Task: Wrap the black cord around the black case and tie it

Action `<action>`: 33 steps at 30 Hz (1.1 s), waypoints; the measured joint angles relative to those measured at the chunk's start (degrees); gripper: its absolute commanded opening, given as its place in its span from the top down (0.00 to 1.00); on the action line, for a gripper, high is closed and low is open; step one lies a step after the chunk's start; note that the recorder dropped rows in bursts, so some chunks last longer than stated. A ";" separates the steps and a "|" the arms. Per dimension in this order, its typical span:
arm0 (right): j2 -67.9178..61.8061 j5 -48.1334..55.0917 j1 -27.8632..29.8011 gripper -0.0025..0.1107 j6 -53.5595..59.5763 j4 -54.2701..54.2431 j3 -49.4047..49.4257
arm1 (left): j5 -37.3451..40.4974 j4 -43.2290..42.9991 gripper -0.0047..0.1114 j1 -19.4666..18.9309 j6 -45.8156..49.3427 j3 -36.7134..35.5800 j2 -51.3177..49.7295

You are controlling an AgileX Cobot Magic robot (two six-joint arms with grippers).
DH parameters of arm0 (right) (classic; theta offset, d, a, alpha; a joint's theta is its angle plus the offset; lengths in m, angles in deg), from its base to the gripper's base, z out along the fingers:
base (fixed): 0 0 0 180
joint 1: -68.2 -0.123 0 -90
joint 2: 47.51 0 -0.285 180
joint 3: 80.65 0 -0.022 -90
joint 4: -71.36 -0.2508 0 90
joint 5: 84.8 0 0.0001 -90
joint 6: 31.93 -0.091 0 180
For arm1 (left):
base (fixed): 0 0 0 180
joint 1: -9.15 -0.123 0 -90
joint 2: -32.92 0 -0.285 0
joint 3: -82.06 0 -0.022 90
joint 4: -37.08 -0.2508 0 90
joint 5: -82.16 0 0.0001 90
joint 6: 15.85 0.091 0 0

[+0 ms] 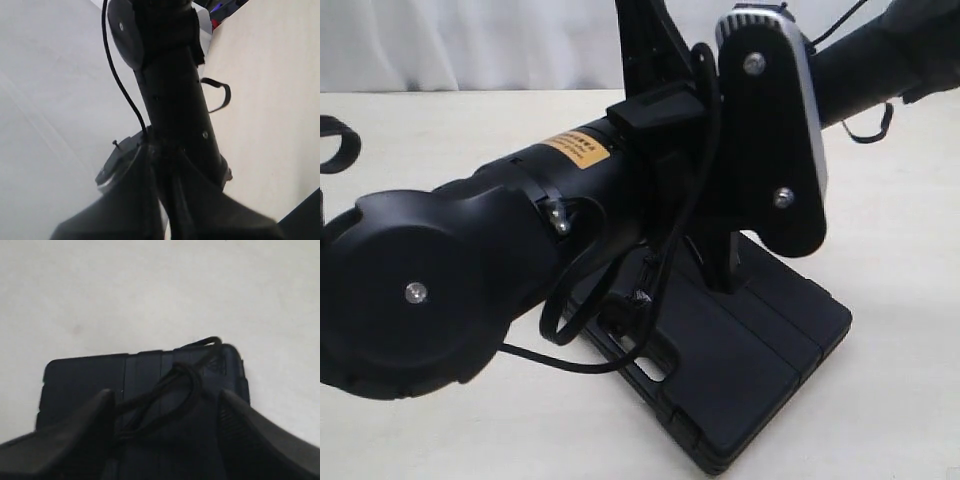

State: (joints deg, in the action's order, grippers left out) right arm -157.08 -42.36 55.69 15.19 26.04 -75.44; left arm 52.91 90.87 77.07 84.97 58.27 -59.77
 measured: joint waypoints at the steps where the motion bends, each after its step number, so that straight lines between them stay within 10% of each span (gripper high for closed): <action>1: -0.31 -3.11 -1.04 0.48 0.40 0.00 0.60 | 0.10 0.00 0.96 0.00 0.00 0.00 0.00; 18: -4.27 -18.55 1.02 0.48 -19.12 15.59 1.51 | 0.22 0.38 0.96 0.00 0.00 0.00 0.00; 33: 1.50 13.08 7.84 0.65 -38.95 36.94 6.31 | 1.05 0.38 0.96 0.00 0.00 0.00 0.00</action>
State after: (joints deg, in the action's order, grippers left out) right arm -155.57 -29.27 63.53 -23.76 62.98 -69.13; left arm 53.96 91.25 77.07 84.97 58.27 -59.77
